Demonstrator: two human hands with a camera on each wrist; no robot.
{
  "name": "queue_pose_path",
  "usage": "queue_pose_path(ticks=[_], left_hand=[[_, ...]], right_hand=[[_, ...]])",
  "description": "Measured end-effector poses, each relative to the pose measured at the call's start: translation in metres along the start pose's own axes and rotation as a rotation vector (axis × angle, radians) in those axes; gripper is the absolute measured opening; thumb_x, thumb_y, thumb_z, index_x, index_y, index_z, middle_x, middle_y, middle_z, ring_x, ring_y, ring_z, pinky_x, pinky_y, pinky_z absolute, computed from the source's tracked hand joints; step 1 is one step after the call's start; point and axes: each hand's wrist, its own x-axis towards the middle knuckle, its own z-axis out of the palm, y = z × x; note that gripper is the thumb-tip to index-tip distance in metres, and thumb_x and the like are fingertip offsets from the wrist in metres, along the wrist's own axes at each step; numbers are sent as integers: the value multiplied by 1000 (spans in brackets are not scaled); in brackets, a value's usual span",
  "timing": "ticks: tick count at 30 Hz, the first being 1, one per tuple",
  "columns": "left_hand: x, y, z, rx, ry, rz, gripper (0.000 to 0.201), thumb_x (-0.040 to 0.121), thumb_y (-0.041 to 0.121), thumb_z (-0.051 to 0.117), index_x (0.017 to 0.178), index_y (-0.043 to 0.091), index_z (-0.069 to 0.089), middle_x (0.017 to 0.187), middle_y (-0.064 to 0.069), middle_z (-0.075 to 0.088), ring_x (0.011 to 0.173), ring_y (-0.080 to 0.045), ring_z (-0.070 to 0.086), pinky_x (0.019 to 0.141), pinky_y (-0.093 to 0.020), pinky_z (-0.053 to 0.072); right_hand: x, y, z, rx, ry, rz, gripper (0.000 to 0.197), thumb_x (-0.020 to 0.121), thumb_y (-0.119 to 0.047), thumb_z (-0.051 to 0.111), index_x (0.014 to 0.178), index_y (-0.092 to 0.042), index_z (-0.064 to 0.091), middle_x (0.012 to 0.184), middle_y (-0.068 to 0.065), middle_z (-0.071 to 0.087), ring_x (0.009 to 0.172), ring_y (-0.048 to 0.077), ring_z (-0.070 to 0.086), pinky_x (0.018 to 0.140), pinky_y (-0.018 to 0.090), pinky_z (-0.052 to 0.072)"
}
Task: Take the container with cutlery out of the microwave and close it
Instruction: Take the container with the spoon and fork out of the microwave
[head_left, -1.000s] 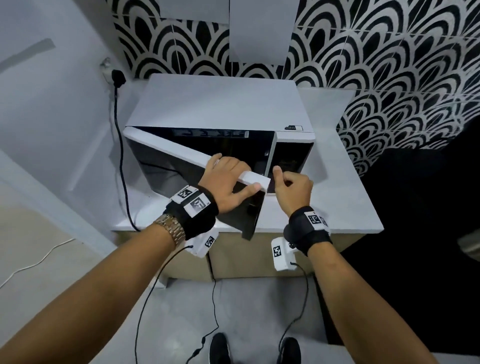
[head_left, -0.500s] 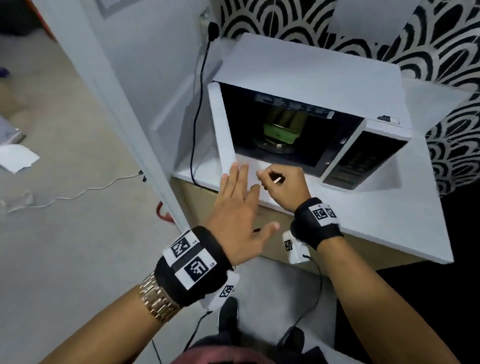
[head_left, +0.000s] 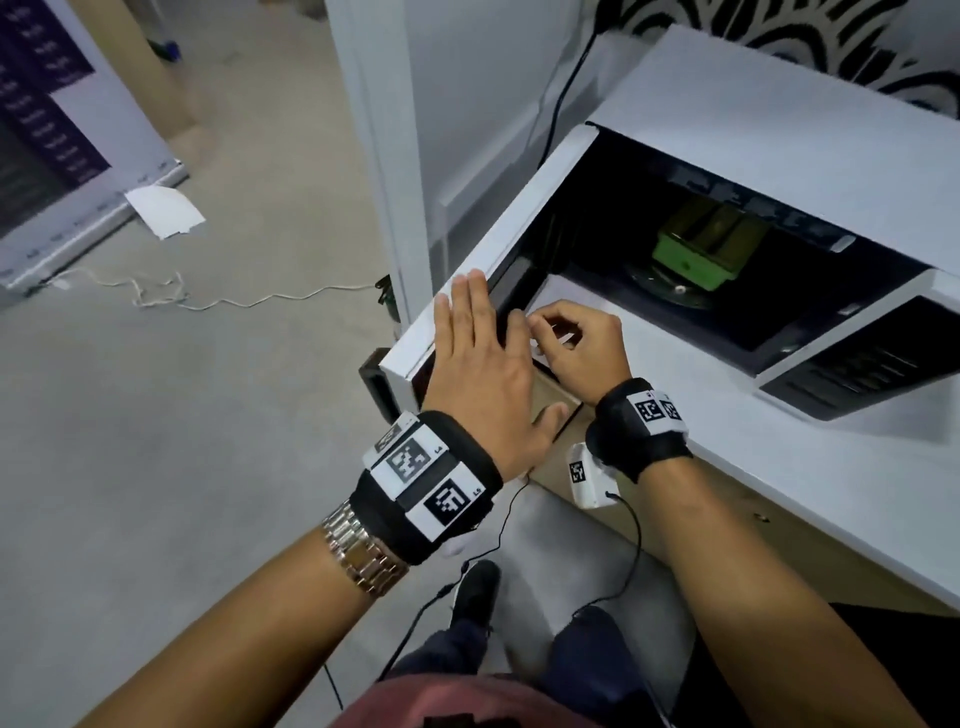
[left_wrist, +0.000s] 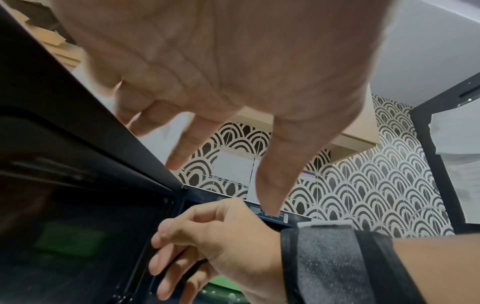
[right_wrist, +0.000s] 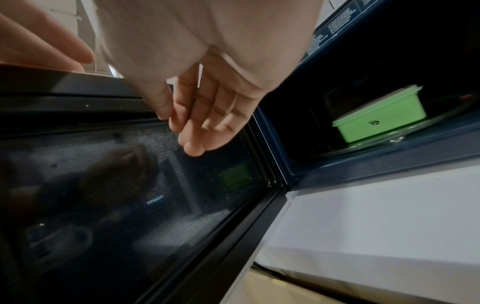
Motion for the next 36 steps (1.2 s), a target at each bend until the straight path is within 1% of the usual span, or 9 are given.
queue_pose_path(ticks=[5,9,13,19,23,25,30,33,36], left_hand=[[18,17,11,-100,10,160,90,83,58,50,152,10,16,163,-20,-7,150,-35,-14,121,-56,-6],[71,33,36,-493,-84,248,80,85,43,61,150,12,26,160,-11,23,149,-26,20,122,-43,20],[134,53,67,-745,-66,188,64,91,28,61,148,14,36,148,-8,46,136,-22,44,114,-36,34],[233,93,93,-1231,-66,-21,49,94,-1,54,141,0,42,142,-17,50,131,-28,50,106,-31,42],[293,115,105,-1310,-114,-159,47,94,-2,54,139,-4,42,143,-21,50,133,-30,48,110,-34,40],[315,124,109,-1300,-126,-229,45,88,8,63,129,-5,52,132,-23,59,124,-32,56,107,-37,44],[347,134,123,-1242,-180,-391,35,75,12,69,99,-13,62,92,-18,63,93,-29,63,71,-23,46],[349,136,131,-1244,-177,-376,40,74,14,73,101,-15,65,90,-15,65,87,-25,61,78,-32,48],[333,133,126,-1263,-121,-306,29,86,8,68,110,-9,65,99,-12,65,94,-20,60,92,-32,47]], right_hand=[[-6,16,-17,15,26,84,11,92,-8,66,87,-10,75,76,-2,73,67,-1,64,67,14,52],[1,48,-46,0,158,180,12,93,-9,66,86,-12,76,76,-6,72,70,-1,64,65,17,53],[14,84,-76,3,341,272,10,91,-9,67,85,-13,74,85,-5,73,77,-2,64,66,13,52],[55,136,-121,12,631,488,21,93,-18,70,107,-4,72,101,12,76,89,15,70,89,39,60],[82,158,-147,22,621,689,40,94,-28,67,121,1,67,113,19,74,109,31,69,100,39,55],[93,167,-157,46,581,771,33,94,-22,64,112,6,69,110,25,73,111,36,67,96,36,51],[110,185,-168,121,395,967,35,98,-16,53,118,10,66,131,26,64,124,37,58,100,33,45],[110,187,-166,176,359,1007,35,99,-18,52,116,9,66,127,26,64,121,39,60,91,31,43],[104,185,-159,199,437,891,24,97,-22,59,92,-1,67,96,19,67,100,35,67,81,31,46]])
